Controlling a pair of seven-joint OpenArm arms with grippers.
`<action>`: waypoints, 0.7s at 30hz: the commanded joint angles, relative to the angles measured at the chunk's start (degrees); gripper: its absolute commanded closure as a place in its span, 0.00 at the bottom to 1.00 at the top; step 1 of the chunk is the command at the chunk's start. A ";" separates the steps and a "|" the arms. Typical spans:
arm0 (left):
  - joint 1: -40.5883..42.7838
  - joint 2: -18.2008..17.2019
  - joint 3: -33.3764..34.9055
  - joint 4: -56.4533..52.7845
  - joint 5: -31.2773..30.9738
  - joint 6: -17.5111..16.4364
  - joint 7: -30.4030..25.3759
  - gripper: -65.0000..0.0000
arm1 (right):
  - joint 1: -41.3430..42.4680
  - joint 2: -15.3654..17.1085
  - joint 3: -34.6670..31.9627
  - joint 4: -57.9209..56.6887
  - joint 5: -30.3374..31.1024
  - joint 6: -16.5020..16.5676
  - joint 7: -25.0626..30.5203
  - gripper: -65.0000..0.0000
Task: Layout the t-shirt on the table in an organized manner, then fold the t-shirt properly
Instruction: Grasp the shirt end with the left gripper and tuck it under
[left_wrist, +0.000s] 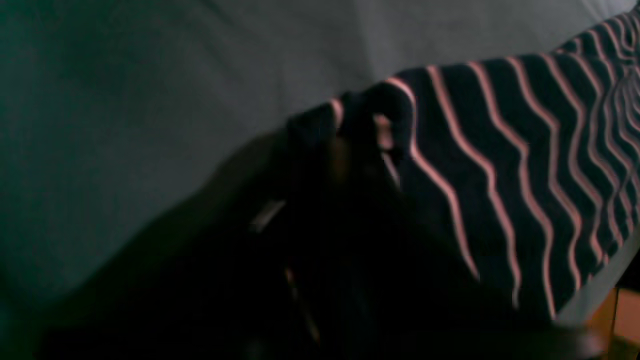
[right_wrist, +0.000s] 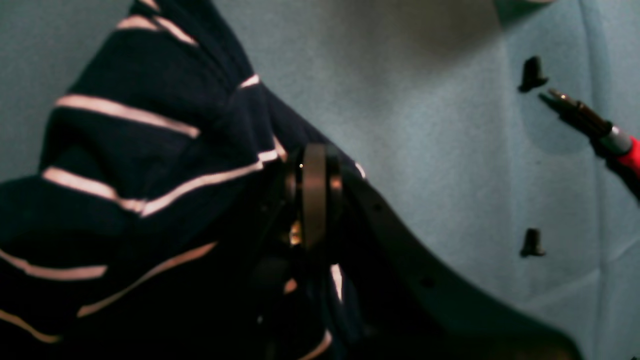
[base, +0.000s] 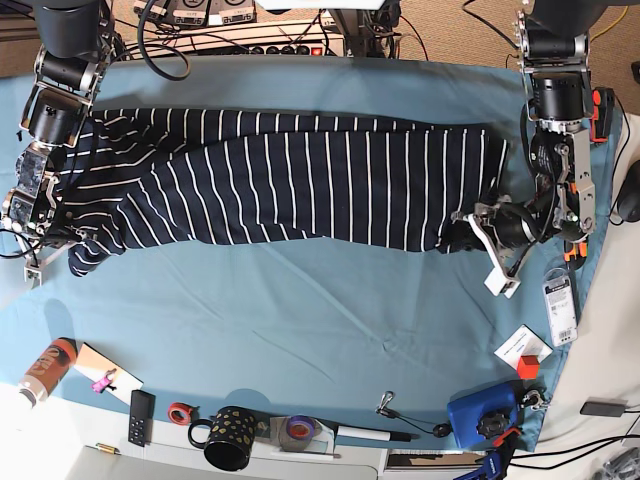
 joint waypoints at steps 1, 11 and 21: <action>-1.86 -0.48 -0.11 0.81 -0.09 0.00 0.28 1.00 | 1.44 1.64 0.37 0.85 -1.55 -0.33 1.18 1.00; -2.99 -0.48 -1.03 0.92 4.00 2.10 -1.16 1.00 | 1.44 4.02 0.90 0.85 -1.90 -2.73 1.44 1.00; -2.97 -0.48 -8.83 0.92 1.09 -1.42 1.16 1.00 | 1.42 4.00 8.90 0.85 -1.44 -2.62 1.42 1.00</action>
